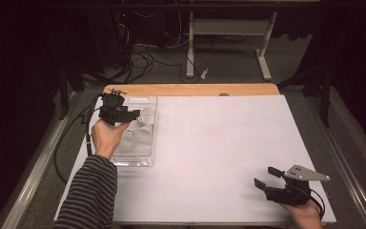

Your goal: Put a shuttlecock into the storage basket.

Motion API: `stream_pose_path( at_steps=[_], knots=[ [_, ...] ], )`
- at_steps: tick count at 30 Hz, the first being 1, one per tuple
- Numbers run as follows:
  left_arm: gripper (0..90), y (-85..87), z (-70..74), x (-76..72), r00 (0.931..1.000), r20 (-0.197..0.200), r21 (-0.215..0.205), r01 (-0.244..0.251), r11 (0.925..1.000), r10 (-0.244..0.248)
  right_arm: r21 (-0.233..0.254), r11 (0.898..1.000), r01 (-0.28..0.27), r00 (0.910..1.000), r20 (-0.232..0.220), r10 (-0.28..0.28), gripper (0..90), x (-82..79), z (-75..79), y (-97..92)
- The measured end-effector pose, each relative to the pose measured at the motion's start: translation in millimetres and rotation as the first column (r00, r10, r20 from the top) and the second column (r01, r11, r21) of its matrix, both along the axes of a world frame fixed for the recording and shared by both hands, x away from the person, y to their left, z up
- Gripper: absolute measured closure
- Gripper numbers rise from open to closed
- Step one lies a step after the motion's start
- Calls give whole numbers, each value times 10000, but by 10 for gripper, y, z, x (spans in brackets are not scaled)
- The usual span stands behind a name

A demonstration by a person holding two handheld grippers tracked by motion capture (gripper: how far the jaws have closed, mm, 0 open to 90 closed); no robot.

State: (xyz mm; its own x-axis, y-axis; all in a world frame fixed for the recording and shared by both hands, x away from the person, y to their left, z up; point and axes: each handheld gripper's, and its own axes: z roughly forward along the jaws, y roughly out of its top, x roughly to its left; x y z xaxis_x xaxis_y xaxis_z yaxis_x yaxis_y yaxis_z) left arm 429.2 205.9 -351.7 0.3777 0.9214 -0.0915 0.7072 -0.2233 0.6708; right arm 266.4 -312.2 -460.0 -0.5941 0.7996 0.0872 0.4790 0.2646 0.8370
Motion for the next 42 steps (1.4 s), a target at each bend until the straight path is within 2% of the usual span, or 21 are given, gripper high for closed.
stream_pose_path(
  at_steps=[10,42],
  knots=[
    [442,-3,3,-99,9996,63,109,259,9996,-260,-18,10000,-11,10000,-2,11,277,0,1,2],
    [439,-46,23,-373,9938,177,-146,1098,9938,-1095,18,10000,26,10000,11,-26,277,-2,3,-1]
  ],
)
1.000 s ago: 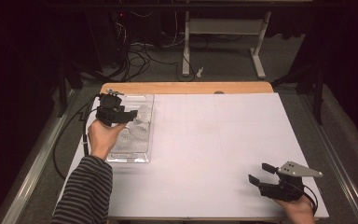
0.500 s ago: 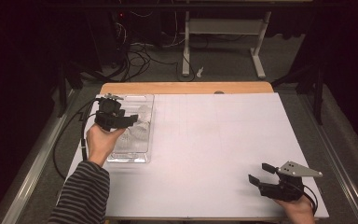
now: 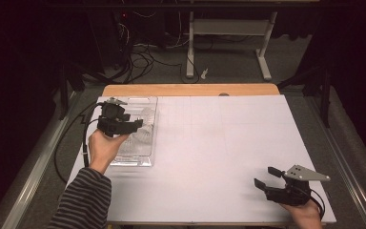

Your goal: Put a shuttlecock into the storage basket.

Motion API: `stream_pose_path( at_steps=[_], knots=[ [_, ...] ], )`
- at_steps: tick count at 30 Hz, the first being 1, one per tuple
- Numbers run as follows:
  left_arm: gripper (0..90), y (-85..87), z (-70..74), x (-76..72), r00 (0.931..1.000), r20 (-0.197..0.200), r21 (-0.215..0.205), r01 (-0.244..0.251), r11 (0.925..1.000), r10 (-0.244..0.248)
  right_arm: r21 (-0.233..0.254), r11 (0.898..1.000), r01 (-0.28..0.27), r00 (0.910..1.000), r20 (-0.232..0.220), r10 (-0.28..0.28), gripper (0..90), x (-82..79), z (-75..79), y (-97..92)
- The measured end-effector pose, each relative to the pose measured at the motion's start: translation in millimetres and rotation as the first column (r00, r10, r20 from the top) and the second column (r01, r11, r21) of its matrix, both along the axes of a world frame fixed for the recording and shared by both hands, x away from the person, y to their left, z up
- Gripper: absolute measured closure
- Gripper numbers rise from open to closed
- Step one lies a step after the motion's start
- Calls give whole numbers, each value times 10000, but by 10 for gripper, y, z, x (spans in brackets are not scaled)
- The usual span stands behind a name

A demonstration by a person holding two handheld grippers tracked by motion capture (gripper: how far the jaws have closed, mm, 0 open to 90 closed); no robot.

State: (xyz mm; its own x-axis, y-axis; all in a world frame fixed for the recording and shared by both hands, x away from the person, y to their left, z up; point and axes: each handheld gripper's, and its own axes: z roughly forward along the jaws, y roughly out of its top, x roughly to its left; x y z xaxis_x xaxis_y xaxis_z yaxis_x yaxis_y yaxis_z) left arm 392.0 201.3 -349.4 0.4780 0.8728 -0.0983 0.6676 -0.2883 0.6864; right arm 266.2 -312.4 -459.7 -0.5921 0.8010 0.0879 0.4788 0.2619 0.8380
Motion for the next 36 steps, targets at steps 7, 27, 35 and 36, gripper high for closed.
stream_pose_path(
  at_steps=[7,27,35,36],
  knots=[
    [438,-8,-19,-71,9998,-5,-111,181,9998,-181,5,10000,-6,10000,1,6,277,0,0,-1],
    [439,13,-24,-249,9990,67,-438,454,9980,-452,11,10000,-12,10000,12,12,278,0,2,-3],
    [439,38,-49,-301,9991,76,-536,432,9976,-429,14,10000,-4,10000,10,4,277,0,1,-3],
    [439,38,-49,-308,9990,105,-565,437,9974,-432,8,10000,-13,10000,15,13,277,0,1,-2]
  ],
)
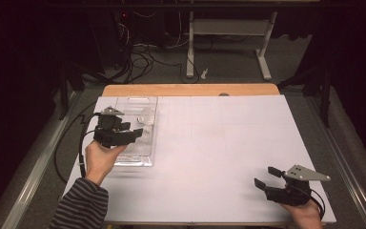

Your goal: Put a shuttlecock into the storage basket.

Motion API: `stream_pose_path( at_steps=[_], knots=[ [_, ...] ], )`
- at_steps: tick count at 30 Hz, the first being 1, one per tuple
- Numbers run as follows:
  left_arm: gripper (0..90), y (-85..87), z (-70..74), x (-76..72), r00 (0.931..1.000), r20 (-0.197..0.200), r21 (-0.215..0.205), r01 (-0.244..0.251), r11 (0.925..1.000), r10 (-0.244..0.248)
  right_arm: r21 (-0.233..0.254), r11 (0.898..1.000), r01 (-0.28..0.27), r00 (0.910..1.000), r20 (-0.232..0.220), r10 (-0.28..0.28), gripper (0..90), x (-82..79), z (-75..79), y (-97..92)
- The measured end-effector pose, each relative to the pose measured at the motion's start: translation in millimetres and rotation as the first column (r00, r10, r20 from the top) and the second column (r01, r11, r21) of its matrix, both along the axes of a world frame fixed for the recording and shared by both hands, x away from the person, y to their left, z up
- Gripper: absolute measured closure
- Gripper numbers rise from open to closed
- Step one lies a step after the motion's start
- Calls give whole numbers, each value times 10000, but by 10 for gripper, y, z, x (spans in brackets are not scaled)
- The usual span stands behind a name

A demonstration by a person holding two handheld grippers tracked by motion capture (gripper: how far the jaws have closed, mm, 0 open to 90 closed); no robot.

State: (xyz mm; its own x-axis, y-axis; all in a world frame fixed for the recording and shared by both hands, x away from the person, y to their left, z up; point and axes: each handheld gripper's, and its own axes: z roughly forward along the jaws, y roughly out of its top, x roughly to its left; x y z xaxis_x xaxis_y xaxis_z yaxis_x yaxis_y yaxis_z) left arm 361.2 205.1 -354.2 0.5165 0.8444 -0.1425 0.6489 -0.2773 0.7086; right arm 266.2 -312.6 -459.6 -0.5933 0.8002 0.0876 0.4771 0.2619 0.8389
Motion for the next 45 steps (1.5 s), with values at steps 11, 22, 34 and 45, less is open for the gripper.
stream_pose_path(
  at_steps=[11,22,34,45],
  knots=[
    [438,27,-23,-92,10000,29,-163,75,9998,-74,1,10000,3,10000,1,-3,278,-1,0,0],
    [433,58,-43,-160,9999,115,-230,83,9997,-81,2,10000,3,10000,4,-3,277,0,0,3],
    [430,84,-75,-229,9999,162,-299,59,9995,-54,-3,10000,2,10000,15,-2,277,0,0,2],
    [426,111,-94,-301,9997,242,-421,30,9991,-20,-1,10000,4,10000,17,-4,278,0,0,2]
  ],
)
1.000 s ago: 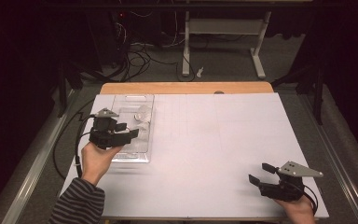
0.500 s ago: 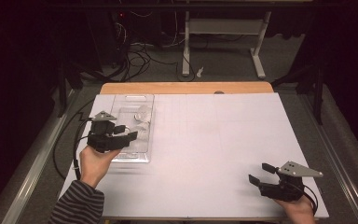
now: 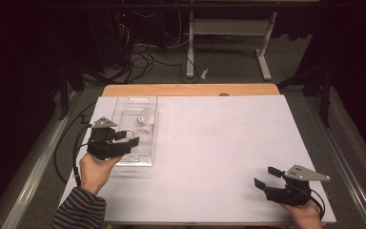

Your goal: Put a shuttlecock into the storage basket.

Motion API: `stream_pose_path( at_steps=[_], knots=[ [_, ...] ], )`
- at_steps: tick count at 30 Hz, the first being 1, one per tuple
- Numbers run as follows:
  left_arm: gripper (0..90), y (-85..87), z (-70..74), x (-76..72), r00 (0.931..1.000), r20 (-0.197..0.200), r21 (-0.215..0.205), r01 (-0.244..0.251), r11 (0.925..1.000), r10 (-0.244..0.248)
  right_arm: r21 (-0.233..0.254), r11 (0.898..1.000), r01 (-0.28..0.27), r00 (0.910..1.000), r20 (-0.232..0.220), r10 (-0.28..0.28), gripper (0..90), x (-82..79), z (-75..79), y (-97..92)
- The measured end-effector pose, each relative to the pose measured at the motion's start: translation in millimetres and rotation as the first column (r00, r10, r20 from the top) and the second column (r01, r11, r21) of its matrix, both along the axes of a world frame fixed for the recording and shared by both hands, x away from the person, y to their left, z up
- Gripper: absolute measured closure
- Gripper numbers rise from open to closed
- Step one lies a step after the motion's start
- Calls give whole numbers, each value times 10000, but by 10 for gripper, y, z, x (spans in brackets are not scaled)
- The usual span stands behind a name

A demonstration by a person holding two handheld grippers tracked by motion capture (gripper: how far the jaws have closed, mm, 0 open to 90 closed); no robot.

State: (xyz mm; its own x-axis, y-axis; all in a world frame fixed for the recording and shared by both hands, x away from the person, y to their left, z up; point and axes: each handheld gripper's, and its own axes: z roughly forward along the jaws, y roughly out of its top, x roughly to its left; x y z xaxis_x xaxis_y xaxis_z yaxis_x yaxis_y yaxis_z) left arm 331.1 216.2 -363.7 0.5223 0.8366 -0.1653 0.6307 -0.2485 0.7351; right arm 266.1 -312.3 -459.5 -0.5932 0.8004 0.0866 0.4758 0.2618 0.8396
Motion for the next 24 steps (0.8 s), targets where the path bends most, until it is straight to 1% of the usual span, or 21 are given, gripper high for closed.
stream_pose_path(
  at_steps=[13,24],
  knots=[
    [423,18,-36,-98,10000,80,-85,25,10000,-24,-3,10000,15,10000,-1,-15,277,-2,2,-1],
    [420,51,-56,-167,9999,160,-239,-36,9997,40,-10,10000,11,10000,-1,-11,277,-1,1,1]
  ],
)
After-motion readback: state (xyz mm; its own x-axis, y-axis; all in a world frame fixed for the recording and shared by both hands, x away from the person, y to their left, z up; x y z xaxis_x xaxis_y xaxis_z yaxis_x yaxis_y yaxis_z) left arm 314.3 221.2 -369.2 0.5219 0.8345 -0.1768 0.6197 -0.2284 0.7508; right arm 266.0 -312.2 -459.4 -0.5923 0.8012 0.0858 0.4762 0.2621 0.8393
